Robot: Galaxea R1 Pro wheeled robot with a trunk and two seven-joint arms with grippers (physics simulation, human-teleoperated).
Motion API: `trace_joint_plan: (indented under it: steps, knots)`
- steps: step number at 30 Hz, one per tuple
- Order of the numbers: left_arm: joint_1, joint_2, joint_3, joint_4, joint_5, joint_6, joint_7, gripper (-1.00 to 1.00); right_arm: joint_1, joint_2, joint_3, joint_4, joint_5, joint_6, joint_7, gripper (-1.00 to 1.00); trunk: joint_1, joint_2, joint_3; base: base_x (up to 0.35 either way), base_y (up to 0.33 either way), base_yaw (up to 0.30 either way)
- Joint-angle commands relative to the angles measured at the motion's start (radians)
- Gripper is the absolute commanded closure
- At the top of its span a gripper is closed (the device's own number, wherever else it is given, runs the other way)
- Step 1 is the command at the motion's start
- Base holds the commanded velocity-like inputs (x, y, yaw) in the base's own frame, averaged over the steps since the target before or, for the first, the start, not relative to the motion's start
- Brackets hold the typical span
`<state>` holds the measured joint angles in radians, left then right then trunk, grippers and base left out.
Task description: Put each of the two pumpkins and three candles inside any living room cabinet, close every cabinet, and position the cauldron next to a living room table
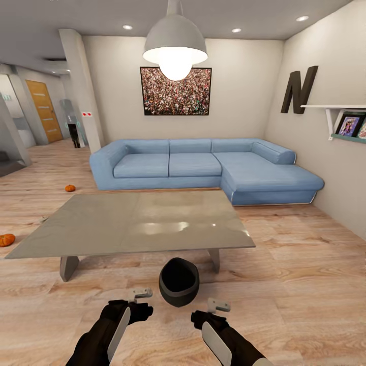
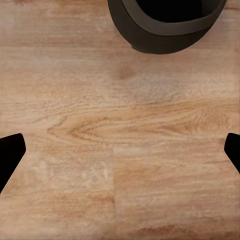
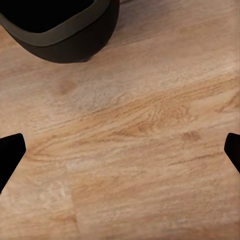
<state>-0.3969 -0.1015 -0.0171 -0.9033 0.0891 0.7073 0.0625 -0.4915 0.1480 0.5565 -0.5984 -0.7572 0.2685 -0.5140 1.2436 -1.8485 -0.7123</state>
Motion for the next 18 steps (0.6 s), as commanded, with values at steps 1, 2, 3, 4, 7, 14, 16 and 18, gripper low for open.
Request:
trace_joint_plan:
  steps: [1, 2, 3, 4, 7, 14, 16, 18]
  knots:
    - [0.000, 0.000, -0.001, 0.000, 0.009, 0.004, 0.007, -1.00, -0.001, -0.001, 0.005, -0.002, -0.005, 0.000, -0.008, -1.00, 0.000, -0.001, -0.001, -0.005, 0.000, 0.000]
    - [0.000, 0.000, -0.001, 0.001, 0.009, 0.004, 0.007, -1.00, 0.000, -0.001, 0.005, -0.002, -0.005, -0.002, -0.008, -1.00, 0.000, -0.001, -0.001, -0.003, 0.000, -0.043]
    - [0.000, 0.000, -0.001, 0.001, 0.008, 0.004, 0.007, -1.00, 0.001, -0.001, 0.005, -0.002, -0.005, -0.003, -0.008, -1.00, 0.000, -0.001, -0.001, -0.003, 0.000, -0.084]
    - [0.000, 0.000, -0.001, 0.001, 0.009, 0.004, 0.007, -1.00, 0.001, -0.001, 0.005, -0.003, -0.006, -0.005, -0.008, -1.00, 0.000, -0.001, -0.001, -0.002, 0.000, -0.154]
    - [0.000, 0.000, -0.001, 0.001, 0.008, 0.004, 0.007, -1.00, 0.002, -0.001, 0.004, -0.002, -0.006, -0.007, 0.001, -1.00, 0.000, -0.001, -0.001, -0.001, 0.000, -0.224]
    - [0.000, 0.000, -0.001, 0.007, 0.008, 0.004, 0.007, -1.00, 0.002, -0.001, 0.001, -0.001, -0.008, -0.006, 0.038, -1.00, 0.000, -0.001, -0.001, -0.077, 0.000, -0.270]
    - [0.000, 0.000, -0.001, 0.007, 0.007, 0.004, 0.007, -1.00, 0.002, -0.001, 0.001, -0.001, -0.009, -0.006, 0.039, -1.00, 0.000, -0.001, -0.001, -0.052, 0.000, -0.278]
    - [0.000, 0.000, -0.002, 0.007, 0.007, 0.004, 0.007, -1.00, 0.002, -0.001, 0.000, -0.001, -0.011, -0.005, 0.039, -1.00, 0.000, -0.001, -0.001, -0.021, 0.000, -0.279]
